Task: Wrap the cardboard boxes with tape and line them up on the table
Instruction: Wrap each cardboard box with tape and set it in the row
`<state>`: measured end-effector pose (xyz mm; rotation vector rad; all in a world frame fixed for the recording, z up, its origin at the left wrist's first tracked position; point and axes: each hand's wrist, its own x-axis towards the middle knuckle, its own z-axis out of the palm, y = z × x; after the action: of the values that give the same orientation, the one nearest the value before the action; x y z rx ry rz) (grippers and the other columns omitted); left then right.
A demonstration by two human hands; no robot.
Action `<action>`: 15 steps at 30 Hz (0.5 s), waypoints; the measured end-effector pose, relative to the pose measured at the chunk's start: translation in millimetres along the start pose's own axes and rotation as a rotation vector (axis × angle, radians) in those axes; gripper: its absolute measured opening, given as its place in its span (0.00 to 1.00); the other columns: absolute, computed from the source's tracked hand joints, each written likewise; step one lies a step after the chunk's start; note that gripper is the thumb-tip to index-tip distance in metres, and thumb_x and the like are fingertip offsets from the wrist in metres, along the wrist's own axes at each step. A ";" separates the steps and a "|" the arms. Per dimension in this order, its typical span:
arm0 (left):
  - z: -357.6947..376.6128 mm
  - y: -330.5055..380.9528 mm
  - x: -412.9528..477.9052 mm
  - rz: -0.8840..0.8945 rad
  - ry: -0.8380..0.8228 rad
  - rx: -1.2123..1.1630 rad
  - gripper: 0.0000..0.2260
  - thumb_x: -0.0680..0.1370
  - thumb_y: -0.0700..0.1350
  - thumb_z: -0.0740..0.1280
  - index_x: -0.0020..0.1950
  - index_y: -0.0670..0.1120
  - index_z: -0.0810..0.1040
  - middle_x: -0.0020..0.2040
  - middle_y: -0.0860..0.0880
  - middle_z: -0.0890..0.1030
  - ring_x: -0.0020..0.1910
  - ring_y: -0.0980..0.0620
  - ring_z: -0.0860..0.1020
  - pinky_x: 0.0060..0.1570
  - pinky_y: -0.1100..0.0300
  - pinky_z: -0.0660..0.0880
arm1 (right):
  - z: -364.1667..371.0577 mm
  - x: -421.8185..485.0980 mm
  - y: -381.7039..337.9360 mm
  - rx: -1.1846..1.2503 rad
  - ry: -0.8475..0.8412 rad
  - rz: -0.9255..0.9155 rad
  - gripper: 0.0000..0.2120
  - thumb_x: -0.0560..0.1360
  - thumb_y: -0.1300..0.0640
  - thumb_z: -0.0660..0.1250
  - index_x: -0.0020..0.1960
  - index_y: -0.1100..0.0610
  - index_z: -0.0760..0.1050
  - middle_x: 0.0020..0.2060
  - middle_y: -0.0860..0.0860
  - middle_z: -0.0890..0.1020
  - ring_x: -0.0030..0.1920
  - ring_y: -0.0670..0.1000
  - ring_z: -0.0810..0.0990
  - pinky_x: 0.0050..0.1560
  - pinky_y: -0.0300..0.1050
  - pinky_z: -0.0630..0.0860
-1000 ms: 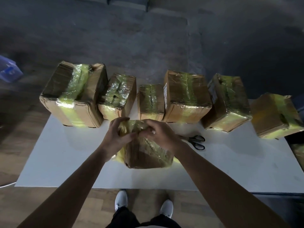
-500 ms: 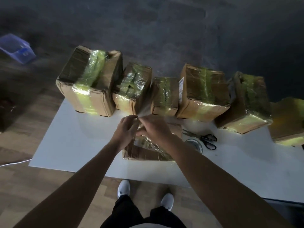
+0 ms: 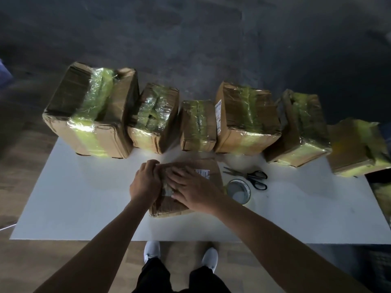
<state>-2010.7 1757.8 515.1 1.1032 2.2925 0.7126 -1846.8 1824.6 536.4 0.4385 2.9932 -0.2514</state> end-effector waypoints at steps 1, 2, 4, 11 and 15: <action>0.4 0.1 -0.9 0.000 -0.001 0.006 0.14 0.83 0.54 0.52 0.62 0.52 0.72 0.60 0.49 0.76 0.53 0.50 0.73 0.43 0.53 0.69 | 0.2 -6.9 1.6 -0.014 0.004 -0.011 0.27 0.81 0.46 0.47 0.75 0.58 0.63 0.75 0.54 0.64 0.77 0.54 0.54 0.76 0.52 0.47; 0.7 0.0 -2.0 -0.003 0.002 0.009 0.13 0.83 0.54 0.52 0.61 0.52 0.72 0.59 0.49 0.76 0.51 0.51 0.72 0.42 0.54 0.68 | 1.3 -13.8 1.8 -0.036 0.012 -0.017 0.26 0.81 0.46 0.48 0.73 0.58 0.66 0.74 0.53 0.66 0.76 0.54 0.57 0.76 0.53 0.52; -0.1 -1.0 -0.9 -0.012 0.004 0.010 0.12 0.83 0.54 0.52 0.61 0.52 0.71 0.57 0.49 0.76 0.51 0.51 0.73 0.42 0.53 0.70 | 2.6 -25.0 -0.9 -0.026 0.030 -0.007 0.24 0.82 0.48 0.51 0.71 0.59 0.70 0.72 0.54 0.70 0.75 0.55 0.60 0.74 0.55 0.60; -7.4 1.9 1.2 0.012 -0.015 0.054 0.12 0.83 0.52 0.54 0.62 0.53 0.70 0.59 0.48 0.77 0.51 0.48 0.74 0.42 0.50 0.73 | -5.9 -75.7 4.8 -0.007 -0.027 0.043 0.23 0.83 0.48 0.52 0.75 0.55 0.63 0.73 0.52 0.69 0.75 0.53 0.61 0.75 0.53 0.55; -21.2 20.4 -8.7 0.276 0.056 0.326 0.21 0.77 0.38 0.66 0.70 0.43 0.71 0.69 0.41 0.72 0.67 0.38 0.69 0.58 0.40 0.72 | -12.5 -82.4 8.1 -0.002 -0.041 0.037 0.22 0.82 0.54 0.57 0.75 0.57 0.64 0.72 0.53 0.70 0.75 0.54 0.63 0.74 0.56 0.58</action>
<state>-2008.0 1756.6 545.7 1.5897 2.3864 0.4814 -1766.9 1811.8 558.0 0.4825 2.9418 -0.2517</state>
